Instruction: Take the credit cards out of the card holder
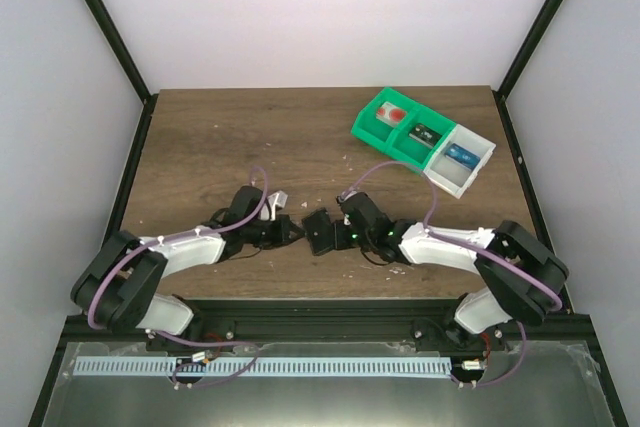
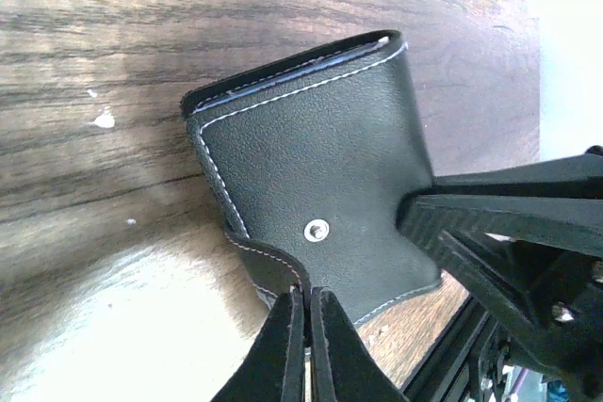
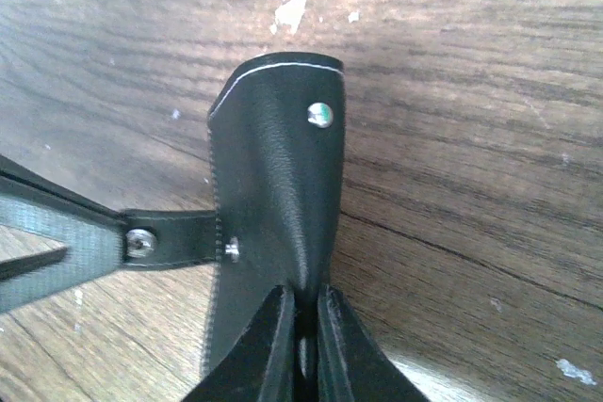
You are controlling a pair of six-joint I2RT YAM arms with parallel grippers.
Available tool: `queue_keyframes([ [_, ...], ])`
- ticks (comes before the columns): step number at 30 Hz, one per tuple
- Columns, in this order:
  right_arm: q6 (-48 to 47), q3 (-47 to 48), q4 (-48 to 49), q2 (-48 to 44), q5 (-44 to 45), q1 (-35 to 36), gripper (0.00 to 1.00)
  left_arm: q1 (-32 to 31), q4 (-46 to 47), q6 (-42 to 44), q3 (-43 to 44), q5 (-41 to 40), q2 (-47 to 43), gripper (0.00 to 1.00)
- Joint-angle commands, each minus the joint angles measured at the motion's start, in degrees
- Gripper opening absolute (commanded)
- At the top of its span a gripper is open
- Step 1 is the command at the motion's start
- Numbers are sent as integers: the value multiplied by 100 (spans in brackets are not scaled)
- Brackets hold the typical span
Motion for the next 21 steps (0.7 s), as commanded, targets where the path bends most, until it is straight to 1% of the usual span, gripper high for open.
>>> queue_keyframes([
  [1, 41, 129, -392, 277, 160, 30, 16, 7, -145, 112, -137, -116, -341, 0],
  [6, -134, 450, -1022, 232, 85, 37, 35, 6, -228, 126, -206, -34, -526, 0],
  [10, -205, 747, -1354, 135, -110, 108, 47, 9, -71, -32, -258, 87, -744, 0],
  [13, -198, 809, -1280, 55, -267, 143, 54, 7, -97, -79, -226, 77, -891, 0],
  [17, -227, 879, -1245, 194, -379, 173, 63, 8, -87, -150, -224, 86, -1034, 0],
  [21, -258, 949, -1243, 309, -382, 240, 68, 6, -105, -180, -224, 116, -1089, 0],
])
